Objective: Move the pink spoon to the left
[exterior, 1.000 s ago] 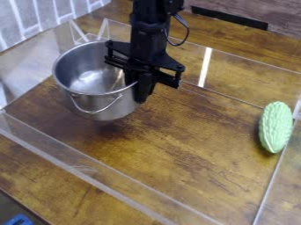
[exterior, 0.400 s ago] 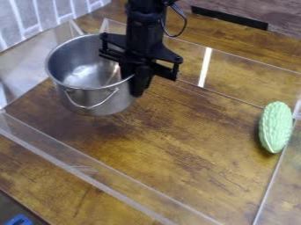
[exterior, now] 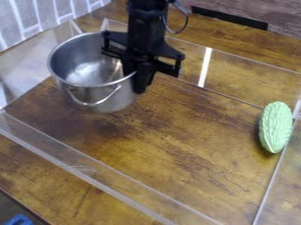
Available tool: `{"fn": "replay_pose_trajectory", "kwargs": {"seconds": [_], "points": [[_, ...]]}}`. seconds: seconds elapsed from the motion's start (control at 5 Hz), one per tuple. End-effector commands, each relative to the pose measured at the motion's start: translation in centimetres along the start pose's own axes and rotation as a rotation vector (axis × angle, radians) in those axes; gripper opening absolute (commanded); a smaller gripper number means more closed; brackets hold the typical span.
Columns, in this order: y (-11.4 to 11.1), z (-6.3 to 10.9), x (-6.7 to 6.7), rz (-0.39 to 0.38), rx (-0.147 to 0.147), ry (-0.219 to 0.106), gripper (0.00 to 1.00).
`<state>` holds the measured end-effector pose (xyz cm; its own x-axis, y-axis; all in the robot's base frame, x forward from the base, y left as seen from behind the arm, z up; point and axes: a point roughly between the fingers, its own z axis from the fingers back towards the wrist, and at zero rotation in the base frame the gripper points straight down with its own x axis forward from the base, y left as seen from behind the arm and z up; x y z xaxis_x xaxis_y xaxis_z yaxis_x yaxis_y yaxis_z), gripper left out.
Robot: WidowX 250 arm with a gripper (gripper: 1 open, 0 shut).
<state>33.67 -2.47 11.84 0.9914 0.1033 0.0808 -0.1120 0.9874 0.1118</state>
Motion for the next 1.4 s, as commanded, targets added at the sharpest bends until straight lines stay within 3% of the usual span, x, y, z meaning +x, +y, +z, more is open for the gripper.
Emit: {"fn": "replay_pose_trajectory", "kwargs": {"seconds": [0.0, 0.2, 0.6, 0.8, 1.2], "points": [[0.0, 4.4, 2.1, 0.013, 0.001, -0.111, 0.0], [-0.1, 3.7, 0.9, 0.029, 0.0, -0.12, 0.0], [-0.3, 2.8, 0.1, 0.038, -0.014, -0.133, 0.0], [-0.8, 3.1, 0.2, 0.043, -0.021, -0.139, 0.0], [-1.5, 1.6, 0.7, 0.042, -0.029, -0.136, 0.0]]}}
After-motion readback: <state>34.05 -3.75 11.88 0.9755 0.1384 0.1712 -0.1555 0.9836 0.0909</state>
